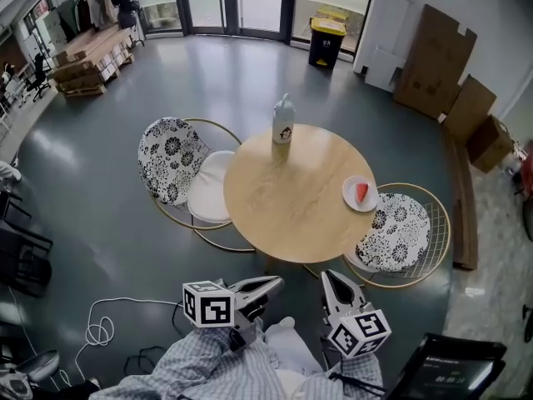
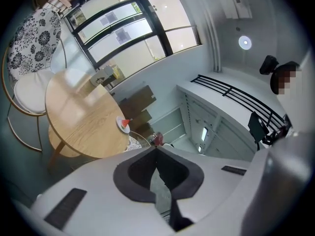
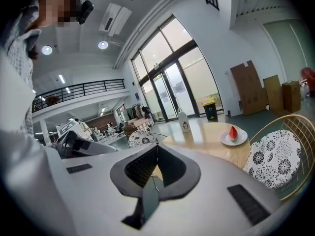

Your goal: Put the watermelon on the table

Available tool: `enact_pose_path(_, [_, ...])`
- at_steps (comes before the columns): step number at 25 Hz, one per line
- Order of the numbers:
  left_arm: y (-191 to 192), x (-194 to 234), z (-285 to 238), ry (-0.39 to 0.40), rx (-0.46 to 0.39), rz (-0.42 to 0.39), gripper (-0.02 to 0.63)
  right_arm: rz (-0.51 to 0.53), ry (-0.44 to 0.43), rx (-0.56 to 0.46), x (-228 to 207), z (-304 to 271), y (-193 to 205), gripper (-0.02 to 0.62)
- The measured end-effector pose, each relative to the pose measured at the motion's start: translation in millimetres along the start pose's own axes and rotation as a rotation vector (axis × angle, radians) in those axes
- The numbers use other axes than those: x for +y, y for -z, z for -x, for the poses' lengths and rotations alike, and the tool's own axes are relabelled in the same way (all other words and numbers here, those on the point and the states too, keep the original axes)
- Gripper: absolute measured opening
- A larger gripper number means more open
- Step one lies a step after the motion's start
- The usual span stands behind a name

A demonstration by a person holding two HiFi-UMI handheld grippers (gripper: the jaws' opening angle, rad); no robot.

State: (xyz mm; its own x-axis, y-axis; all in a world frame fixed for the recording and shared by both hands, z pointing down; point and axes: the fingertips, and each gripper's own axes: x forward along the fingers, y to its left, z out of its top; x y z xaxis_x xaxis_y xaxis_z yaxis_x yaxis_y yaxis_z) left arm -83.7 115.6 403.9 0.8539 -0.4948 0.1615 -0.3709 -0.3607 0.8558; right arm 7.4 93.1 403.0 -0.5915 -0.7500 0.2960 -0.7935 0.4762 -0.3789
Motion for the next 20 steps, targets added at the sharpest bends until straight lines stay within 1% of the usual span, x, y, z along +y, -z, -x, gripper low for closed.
enact_pose_path(5, [-9.9, -8.5, -13.5, 0.031, -0.006, -0.059, 0.008, -0.004, 0.01, -0.062, -8.9, 7.7, -14.7, 0.008])
enact_pose_path(10, [-20.7, -14.4, -21.3, 0.061, -0.014, -0.091, 0.008, 0.001, 0.008, -0.104, -11.0, 6.5, -27.3, 0.008])
enact_pose_path(15, [-27.4, -11.4, -24.2, 0.084, -0.023, -0.083, 0.008, 0.005, -0.012, -0.138, -8.8, -1.3, -34.7, 0.008])
enact_pose_path(20, [-28.8, -13.3, -22.4, 0.089, -0.017, -0.085, 0.008, 0.013, -0.014, -0.138, -4.9, -3.8, -38.3, 0.008])
